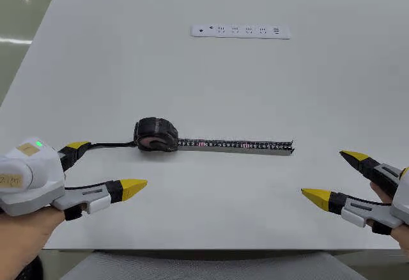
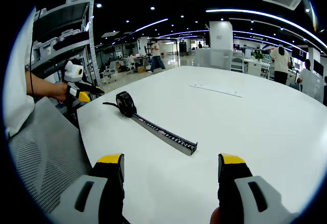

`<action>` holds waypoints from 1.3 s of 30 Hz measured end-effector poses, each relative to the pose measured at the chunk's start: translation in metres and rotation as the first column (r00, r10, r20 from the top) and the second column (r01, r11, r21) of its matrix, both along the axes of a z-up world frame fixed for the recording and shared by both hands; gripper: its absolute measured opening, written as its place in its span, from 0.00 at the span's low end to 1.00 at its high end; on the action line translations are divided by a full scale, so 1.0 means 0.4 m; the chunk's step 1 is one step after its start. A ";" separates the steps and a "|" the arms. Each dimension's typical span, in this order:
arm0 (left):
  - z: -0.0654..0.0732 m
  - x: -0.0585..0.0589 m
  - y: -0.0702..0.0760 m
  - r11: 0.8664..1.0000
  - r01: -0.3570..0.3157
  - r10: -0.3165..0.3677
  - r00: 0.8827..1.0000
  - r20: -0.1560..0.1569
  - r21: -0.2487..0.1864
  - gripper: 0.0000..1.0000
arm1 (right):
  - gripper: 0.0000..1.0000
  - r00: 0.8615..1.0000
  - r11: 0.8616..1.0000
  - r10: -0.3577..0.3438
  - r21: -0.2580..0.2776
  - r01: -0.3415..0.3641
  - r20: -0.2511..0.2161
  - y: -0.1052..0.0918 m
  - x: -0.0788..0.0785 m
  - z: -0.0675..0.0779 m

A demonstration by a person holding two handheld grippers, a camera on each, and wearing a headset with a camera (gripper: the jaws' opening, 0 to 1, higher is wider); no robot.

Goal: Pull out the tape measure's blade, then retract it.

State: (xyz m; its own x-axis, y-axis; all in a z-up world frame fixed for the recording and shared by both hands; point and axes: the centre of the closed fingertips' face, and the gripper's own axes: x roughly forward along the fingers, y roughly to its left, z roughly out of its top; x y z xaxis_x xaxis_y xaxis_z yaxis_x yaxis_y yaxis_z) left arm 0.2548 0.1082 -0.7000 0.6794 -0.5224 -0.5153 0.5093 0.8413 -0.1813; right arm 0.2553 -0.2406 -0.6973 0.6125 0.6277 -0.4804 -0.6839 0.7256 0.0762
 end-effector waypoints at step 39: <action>-0.051 0.129 -0.137 1.000 -0.013 0.012 0.994 -0.113 -0.008 0.89 | 0.71 1.000 1.000 -0.015 0.028 0.014 0.010 -0.019 0.033 0.003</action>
State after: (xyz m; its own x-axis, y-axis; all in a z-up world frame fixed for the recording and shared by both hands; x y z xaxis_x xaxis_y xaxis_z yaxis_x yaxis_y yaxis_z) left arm 0.3062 0.0534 -0.7203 0.6238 -0.5190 -0.5844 0.4749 0.8455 -0.2441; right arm 0.2683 -0.2483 -0.6962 0.6264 0.6316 -0.4568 -0.6741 0.7332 0.0893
